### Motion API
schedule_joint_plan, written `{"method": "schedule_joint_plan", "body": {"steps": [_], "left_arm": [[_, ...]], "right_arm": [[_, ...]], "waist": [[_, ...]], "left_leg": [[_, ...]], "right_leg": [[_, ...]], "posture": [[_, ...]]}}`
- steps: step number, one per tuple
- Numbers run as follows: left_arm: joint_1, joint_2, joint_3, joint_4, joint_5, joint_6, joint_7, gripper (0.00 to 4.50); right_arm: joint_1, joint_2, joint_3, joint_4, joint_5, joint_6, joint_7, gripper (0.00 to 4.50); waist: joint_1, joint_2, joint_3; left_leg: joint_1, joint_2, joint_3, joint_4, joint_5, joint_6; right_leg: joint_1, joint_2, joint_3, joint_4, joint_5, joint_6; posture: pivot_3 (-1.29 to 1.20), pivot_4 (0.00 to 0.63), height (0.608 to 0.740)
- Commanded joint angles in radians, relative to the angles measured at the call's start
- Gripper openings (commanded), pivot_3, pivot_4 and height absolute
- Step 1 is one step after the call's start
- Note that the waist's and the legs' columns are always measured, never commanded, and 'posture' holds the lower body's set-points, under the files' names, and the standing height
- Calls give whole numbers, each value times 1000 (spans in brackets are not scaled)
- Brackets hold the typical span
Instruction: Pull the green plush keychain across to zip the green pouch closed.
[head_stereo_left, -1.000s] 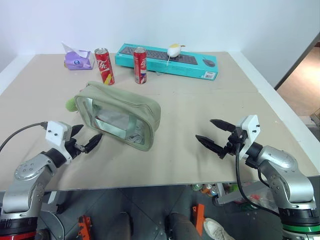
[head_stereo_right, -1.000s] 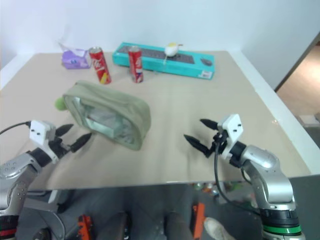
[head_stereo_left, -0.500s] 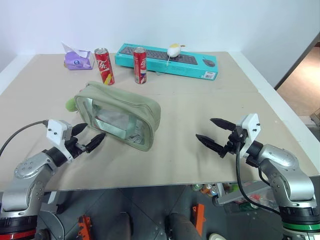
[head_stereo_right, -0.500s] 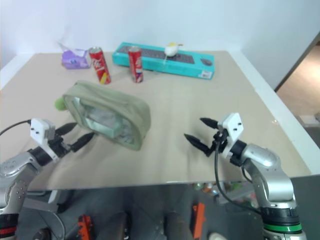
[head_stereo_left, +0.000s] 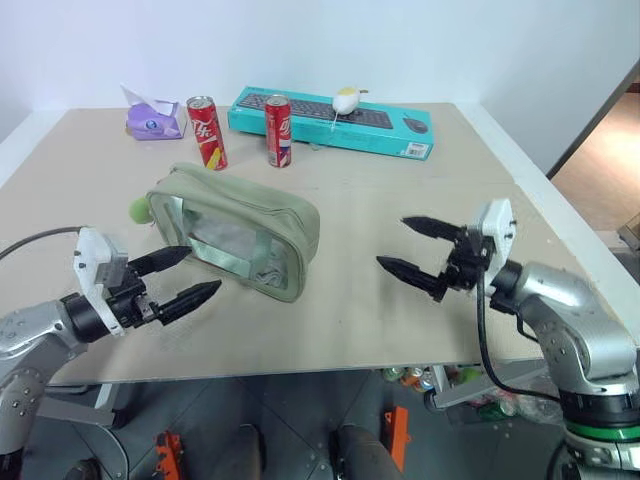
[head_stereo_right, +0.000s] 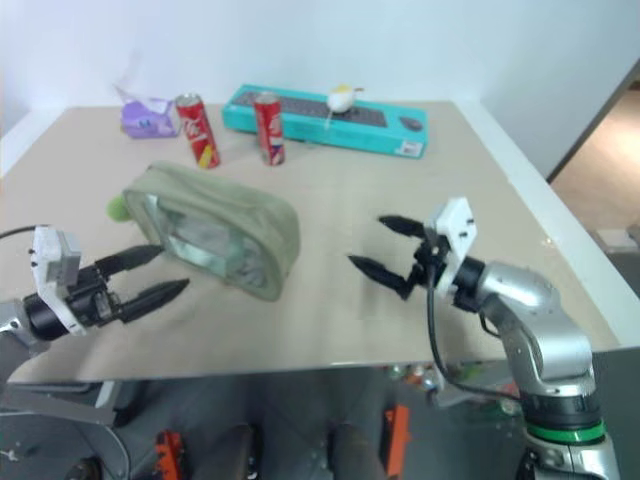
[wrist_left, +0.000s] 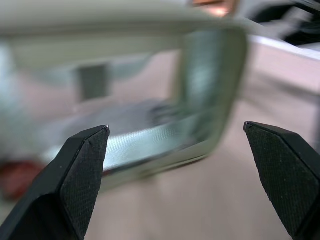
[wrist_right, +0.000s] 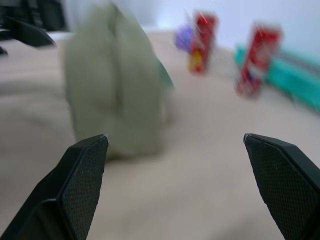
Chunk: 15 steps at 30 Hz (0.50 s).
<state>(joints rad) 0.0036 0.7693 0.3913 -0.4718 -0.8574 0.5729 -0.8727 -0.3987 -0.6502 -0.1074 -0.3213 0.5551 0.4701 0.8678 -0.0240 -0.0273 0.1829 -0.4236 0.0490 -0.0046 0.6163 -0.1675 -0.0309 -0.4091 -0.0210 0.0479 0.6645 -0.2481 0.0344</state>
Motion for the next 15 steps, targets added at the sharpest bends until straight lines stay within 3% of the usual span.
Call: {"method": "schedule_joint_plan", "body": {"steps": [1, 9, 15], "left_arm": [[-22, 12, -7, -38, -51, 30, -5, 4464], [-96, -28, -88, -33, -59, 50, 29, 4464], [-118, -29, -100, -34, -72, 62, 30, 4464]], "right_arm": [[-91, 16, 35, 30, 3, 17, 4, 4500], [-335, 94, 156, 330, -100, -77, 93, 4500], [-407, 153, 192, 450, -129, -117, 158, 4500]], "waist": [[0, 0, 0], [0, 0, 0], [0, 0, 0]], "left_leg": [[0, 0, 0, 0, 0, 0], [-1, 0, 0, 0, 0, 0], [-1, 0, 0, 0, -2, 1]], "right_leg": [[0, 0, 0, 0, 0, 0], [0, 1, 0, 0, 0, 0], [0, 2, 0, 0, 0, 3]], "posture": [[0, 150, 740], [0, 150, 740], [0, 150, 740]]}}
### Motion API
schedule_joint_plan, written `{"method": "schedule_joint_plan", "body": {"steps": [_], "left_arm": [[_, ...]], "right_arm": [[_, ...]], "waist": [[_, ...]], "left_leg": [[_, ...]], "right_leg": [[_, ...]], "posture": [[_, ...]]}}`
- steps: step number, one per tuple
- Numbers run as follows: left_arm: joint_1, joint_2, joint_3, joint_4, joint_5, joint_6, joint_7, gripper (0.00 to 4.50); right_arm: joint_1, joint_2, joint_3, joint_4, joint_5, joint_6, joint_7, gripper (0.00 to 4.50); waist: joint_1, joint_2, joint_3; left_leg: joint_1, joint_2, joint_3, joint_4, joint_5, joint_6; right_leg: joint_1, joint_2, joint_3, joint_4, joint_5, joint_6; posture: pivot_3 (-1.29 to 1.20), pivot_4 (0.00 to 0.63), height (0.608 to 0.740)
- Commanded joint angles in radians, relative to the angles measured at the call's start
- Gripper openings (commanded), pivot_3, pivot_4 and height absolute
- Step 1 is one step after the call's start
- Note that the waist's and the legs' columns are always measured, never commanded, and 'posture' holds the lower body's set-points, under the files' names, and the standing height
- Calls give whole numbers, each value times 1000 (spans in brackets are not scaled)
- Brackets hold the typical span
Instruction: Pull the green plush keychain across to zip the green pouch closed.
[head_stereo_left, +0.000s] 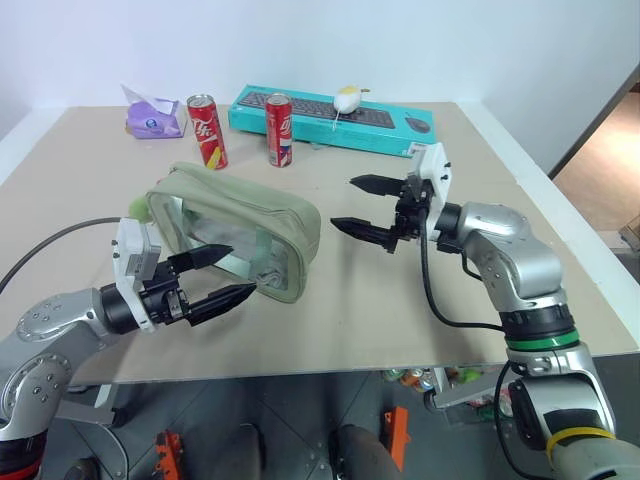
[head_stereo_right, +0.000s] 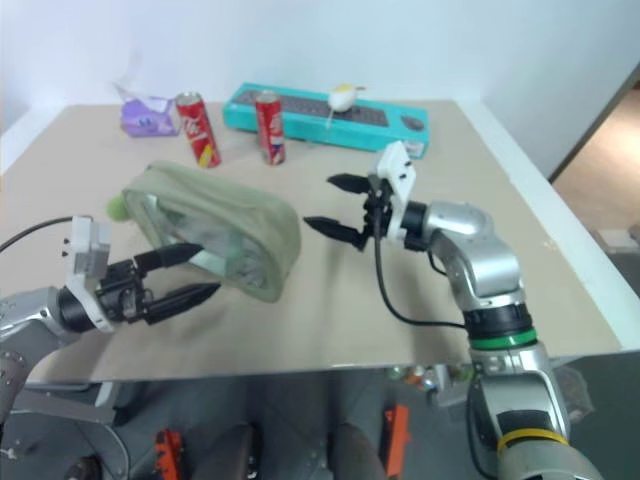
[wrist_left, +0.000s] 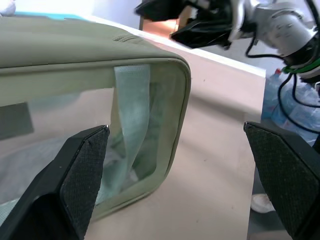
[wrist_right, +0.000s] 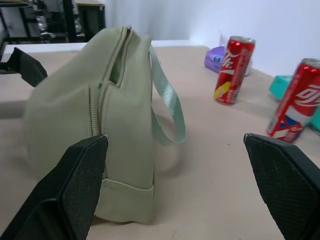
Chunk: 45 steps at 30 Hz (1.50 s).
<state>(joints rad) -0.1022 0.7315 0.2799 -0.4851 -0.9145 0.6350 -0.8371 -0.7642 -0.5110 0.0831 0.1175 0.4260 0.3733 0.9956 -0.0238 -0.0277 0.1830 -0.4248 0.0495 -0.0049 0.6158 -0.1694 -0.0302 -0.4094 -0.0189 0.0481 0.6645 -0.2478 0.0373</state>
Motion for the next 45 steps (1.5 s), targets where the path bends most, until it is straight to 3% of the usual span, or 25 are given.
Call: {"method": "schedule_joint_plan", "body": {"steps": [1, 16, 20, 25, 30, 40, 45], "left_arm": [[-11, 11, 11, -20, -15, 0, -8, 4464], [-58, -26, -41, -26, 45, -30, 40, 4464], [-68, -40, -47, -25, 60, -35, 47, 4500], [-72, -54, -54, -23, 75, -37, 53, 4500], [-88, -65, -64, -10, 89, -40, 55, 4500], [-100, -70, -70, 5, 96, -38, 52, 4500], [-107, -74, -77, 9, 96, -36, 52, 4500]], "right_arm": [[-49, 24, 6, 17, -1, -17, 39, 4500], [-152, 151, 36, 174, -40, -21, 72, 4500], [-157, 165, 32, 212, -55, -30, 84, 3430], [-157, 169, 30, 226, -60, -31, 97, 1572], [-157, 170, 26, 226, -60, -31, 110, 44], [-165, 134, 20, 181, -60, -58, 173, 44], [-272, 60, 5, 321, -81, -128, 292, 44]], "waist": [[0, 0, 0], [-1, 0, 0], [-1, 0, 0], [-1, 0, 0], [-1, 0, 0], [-1, 0, 0], [-1, 0, 0]], "left_leg": [[0, 0, 0, 0, 0, 0], [0, 2, 0, 0, -1, 0], [0, 2, 0, 0, -1, 0], [0, 2, 0, 0, -1, 0], [0, 2, 0, 0, -1, 0], [0, 2, 0, 0, -1, 0], [0, 2, 0, 0, -1, 0]], "right_leg": [[0, 0, 0, 0, 0, 0], [0, 2, 0, 0, 1, -1], [0, 2, 0, 0, 1, -1], [0, 2, 0, 0, 1, -1], [0, 2, 0, 0, 1, -1], [0, 2, 0, 0, 1, -1], [-1, 2, 0, 0, 1, 0]], "posture": [[0, 150, 740], [0, 150, 740], [0, 150, 740], [0, 150, 740], [0, 150, 740], [0, 150, 740], [0, 150, 740]]}}
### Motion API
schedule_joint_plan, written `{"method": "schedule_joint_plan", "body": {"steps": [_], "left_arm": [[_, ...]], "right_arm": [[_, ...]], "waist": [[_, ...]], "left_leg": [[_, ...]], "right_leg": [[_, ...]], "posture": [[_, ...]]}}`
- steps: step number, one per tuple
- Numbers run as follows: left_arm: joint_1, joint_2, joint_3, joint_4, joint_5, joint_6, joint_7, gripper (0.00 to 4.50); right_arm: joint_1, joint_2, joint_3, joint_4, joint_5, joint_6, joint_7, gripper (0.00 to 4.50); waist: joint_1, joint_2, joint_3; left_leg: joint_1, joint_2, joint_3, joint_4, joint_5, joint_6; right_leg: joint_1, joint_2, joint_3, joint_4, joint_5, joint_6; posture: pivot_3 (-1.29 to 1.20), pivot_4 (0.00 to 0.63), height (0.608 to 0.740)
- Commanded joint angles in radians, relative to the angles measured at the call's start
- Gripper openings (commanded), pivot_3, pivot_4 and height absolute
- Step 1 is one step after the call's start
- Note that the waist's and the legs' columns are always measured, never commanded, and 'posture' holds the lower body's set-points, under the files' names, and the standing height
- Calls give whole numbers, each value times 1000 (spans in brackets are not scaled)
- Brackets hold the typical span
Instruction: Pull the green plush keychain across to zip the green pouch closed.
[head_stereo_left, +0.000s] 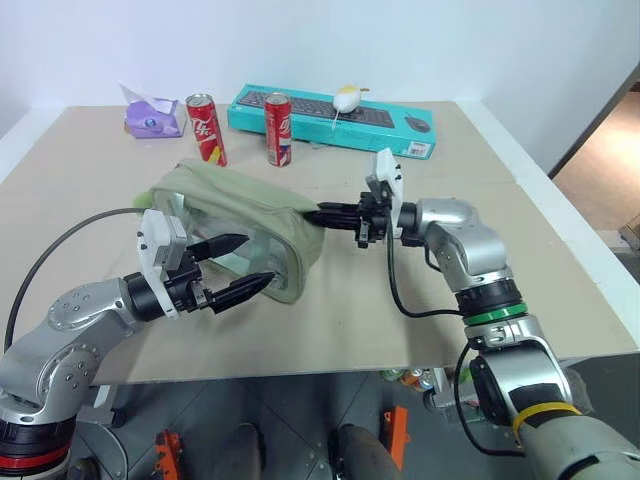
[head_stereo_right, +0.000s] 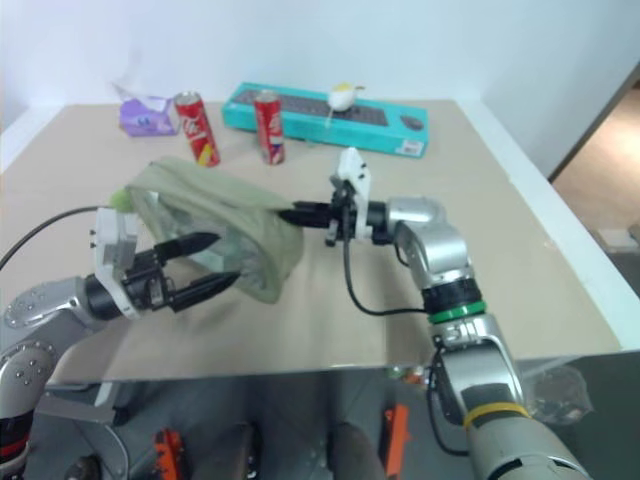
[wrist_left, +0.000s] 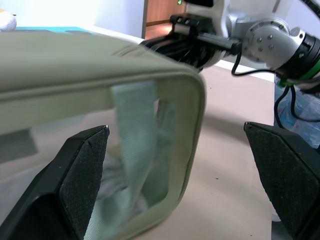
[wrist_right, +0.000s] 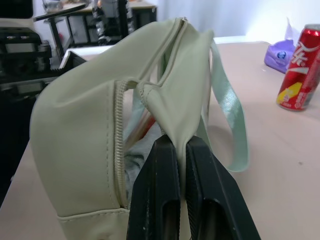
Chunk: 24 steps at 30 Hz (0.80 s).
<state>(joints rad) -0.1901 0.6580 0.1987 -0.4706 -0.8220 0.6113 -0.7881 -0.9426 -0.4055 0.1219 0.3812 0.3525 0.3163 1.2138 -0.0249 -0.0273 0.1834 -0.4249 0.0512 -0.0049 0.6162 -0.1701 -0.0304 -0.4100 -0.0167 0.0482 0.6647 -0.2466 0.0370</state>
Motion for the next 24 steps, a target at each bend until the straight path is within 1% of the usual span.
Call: {"method": "schedule_joint_plan", "body": {"steps": [1, 2, 5, 8, 13, 16, 18, 19, 20, 21, 22, 24], "left_arm": [[-20, -2, 1, -6, 5, -13, 4, 4500], [-21, -4, -1, -6, 6, -14, 5, 4500], [-17, -16, -7, -15, 6, -15, 13, 4500], [-10, -22, -6, -24, 6, -14, 18, 4500], [-6, -29, -4, -30, 6, -16, 33, 4500], [-4, -29, 1, -28, 9, -21, 36, 4500], [-4, -27, 0, -29, 8, -21, 36, 4500], [-4, -27, -1, -29, 8, -21, 36, 4500], [-4, -26, -2, -29, 8, -20, 35, 4500], [-4, -26, -4, -30, 8, -20, 34, 4500], [-4, -26, -5, -30, 9, -20, 34, 4500], [-4, -25, -7, -30, 9, -20, 31, 4500]], "right_arm": [[-111, -56, -29, 94, -20, -102, 95, 44], [-123, -63, -26, 121, -29, -126, 110, 44], [-209, -93, -19, 319, -93, -260, 154, 44], [-262, -97, -24, 453, -128, -337, 179, 44], [-307, -96, -36, 600, -170, -435, 176, 44], [-321, -96, -45, 644, -175, -444, 184, 44], [-322, -97, -53, 650, -172, -442, 191, 702], [-321, -98, -60, 648, -168, -446, 191, 911], [-320, -99, -68, 641, -161, -437, 191, 1387], [-317, -101, -76, 632, -154, -428, 191, 1600], [-312, -103, -91, 617, -145, -426, 180, 2015], [-301, -109, -121, 575, -123, -392, 164, 2675]], "waist": [[0, 0, 0], [0, 0, 0], [0, 0, 0], [-2, 0, 0], [-4, 0, 0], [-4, 0, 0], [-4, 0, 0], [-5, 0, 0], [-5, 0, 0], [-6, 0, 0], [-6, 0, 0], [-8, 0, 0]], "left_leg": [[0, 0, 0, 0, 0, 0], [0, 0, 0, 0, 0, 0], [0, 0, 0, 0, 0, 0], [0, 0, 0, 0, 0, 0], [0, 0, 0, -1, -1, 0], [0, 0, 0, 0, -1, 0], [0, 0, 0, 0, -1, 0], [0, 0, 0, 0, -1, 0], [0, 0, 0, 0, -1, 0], [0, 0, 0, 0, -1, 0], [0, 0, 0, 0, -1, 0], [0, 0, 0, 0, -1, 0]], "right_leg": [[0, 0, 0, 0, 0, 0], [0, 0, 0, 0, 0, 0], [0, 0, 0, 0, 0, -1], [0, 0, 0, 0, 0, -1], [0, 0, 0, 0, 0, -2], [0, 0, 0, 0, 2, -4], [0, 0, 0, 0, 2, -4], [0, 0, 0, 0, 1, -4], [0, 0, 0, 0, 2, -4], [0, 0, 0, 0, 2, -4], [0, 0, 0, 0, 2, -4], [0, 0, 0, 0, 2, -4]], "posture": [[0, 150, 740], [0, 150, 740], [0, 150, 740], [0, 150, 740], [0, 150, 740], [0, 150, 740], [0, 150, 740], [0, 150, 740], [0, 150, 740], [0, 150, 740], [0, 150, 740], [0, 150, 740]]}}
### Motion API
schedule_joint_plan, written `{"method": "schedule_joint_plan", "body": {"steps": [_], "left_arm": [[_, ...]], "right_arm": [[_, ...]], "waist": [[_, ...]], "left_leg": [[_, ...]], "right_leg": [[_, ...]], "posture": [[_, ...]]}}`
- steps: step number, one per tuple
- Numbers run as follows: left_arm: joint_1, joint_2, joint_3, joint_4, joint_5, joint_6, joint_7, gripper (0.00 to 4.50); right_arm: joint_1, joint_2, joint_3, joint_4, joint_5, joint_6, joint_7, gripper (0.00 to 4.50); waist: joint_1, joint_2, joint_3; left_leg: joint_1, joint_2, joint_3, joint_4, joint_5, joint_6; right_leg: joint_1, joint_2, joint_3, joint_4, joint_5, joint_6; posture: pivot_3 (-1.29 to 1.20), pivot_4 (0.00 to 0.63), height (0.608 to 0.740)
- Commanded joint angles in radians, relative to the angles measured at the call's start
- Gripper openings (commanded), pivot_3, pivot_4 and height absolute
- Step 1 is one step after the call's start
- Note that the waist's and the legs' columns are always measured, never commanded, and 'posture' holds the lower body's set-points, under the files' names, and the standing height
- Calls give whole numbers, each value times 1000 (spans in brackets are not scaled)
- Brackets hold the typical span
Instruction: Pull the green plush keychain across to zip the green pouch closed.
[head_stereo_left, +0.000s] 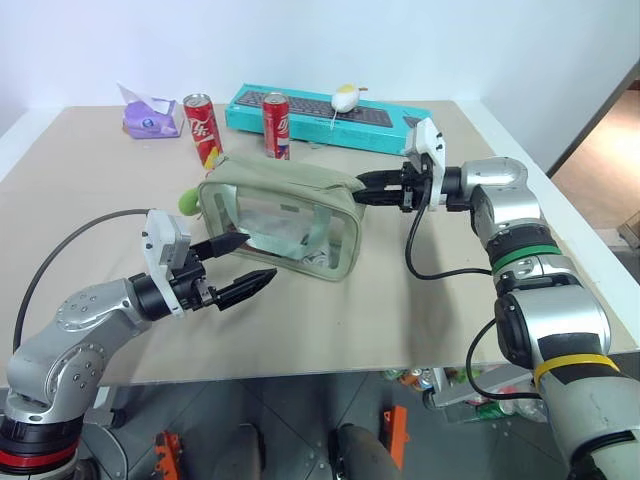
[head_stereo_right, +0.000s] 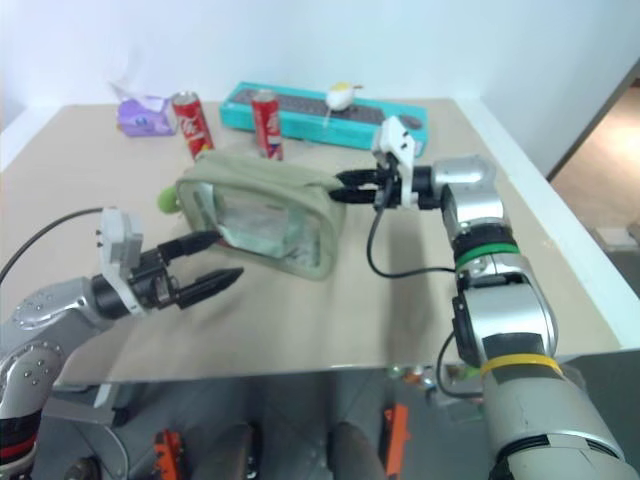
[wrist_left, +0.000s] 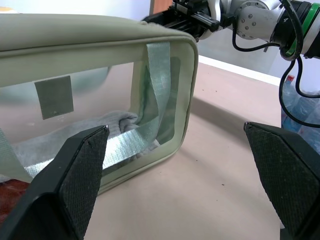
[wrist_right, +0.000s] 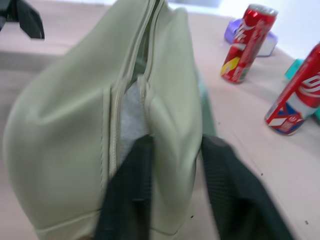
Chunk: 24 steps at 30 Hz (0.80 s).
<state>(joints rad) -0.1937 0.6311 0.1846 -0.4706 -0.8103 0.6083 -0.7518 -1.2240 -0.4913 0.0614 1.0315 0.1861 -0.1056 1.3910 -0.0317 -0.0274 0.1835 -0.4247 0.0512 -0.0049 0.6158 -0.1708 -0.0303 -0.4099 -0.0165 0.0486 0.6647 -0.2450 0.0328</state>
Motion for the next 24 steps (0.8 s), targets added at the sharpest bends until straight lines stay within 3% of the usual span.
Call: {"method": "schedule_joint_plan", "body": {"steps": [1, 5, 10, 14, 17, 24], "left_arm": [[-1, 2, 5, -28, -2, -17, -8, 4500], [-10, 2, -6, -18, 5, -19, -20, 4500], [-21, 0, -16, -4, 15, -22, -33, 4500], [-28, 6, -22, 2, 13, -18, -53, 4500], [-34, 9, -24, 6, 18, -17, -58, 4500], [-49, 12, -27, 14, 23, -14, -66, 4500]], "right_arm": [[-14, -27, -77, -100, 55, 49, -23, 3029], [40, -64, -137, -238, 105, 155, -66, 4439], [152, -103, -197, -489, 171, 283, -151, 4477], [407, -93, -182, -1019, 222, 499, -334, 4477], [524, -48, -159, -1242, 254, 598, -454, 4477], [584, -12, -141, -1354, 280, 684, -578, 4477]], "waist": [[-1, 0, 0], [2, 0, 0], [5, 0, 0], [7, 0, 0], [-1, 0, 0], [-2, 0, 0]], "left_leg": [[0, 0, 0, 0, 0, 0], [0, 0, 0, 0, 0, 0], [0, 0, 0, 0, -1, -1], [0, 0, -1, 0, -1, -1], [0, 1, -1, 0, -2, -2], [1, 1, 0, 3, -1, -3]], "right_leg": [[0, 0, 0, 0, 0, 0], [0, 0, 0, 0, 0, 0], [0, 0, 0, 0, 0, 0], [0, 0, 0, 1, -4, 4], [-1, 1, 1, 1, -4, 4], [1, 1, 1, 1, -4, 2]], "posture": [[0, 150, 740], [0, 150, 740], [0, 150, 740], [0, 150, 740], [0, 150, 740], [0, 150, 740]]}}
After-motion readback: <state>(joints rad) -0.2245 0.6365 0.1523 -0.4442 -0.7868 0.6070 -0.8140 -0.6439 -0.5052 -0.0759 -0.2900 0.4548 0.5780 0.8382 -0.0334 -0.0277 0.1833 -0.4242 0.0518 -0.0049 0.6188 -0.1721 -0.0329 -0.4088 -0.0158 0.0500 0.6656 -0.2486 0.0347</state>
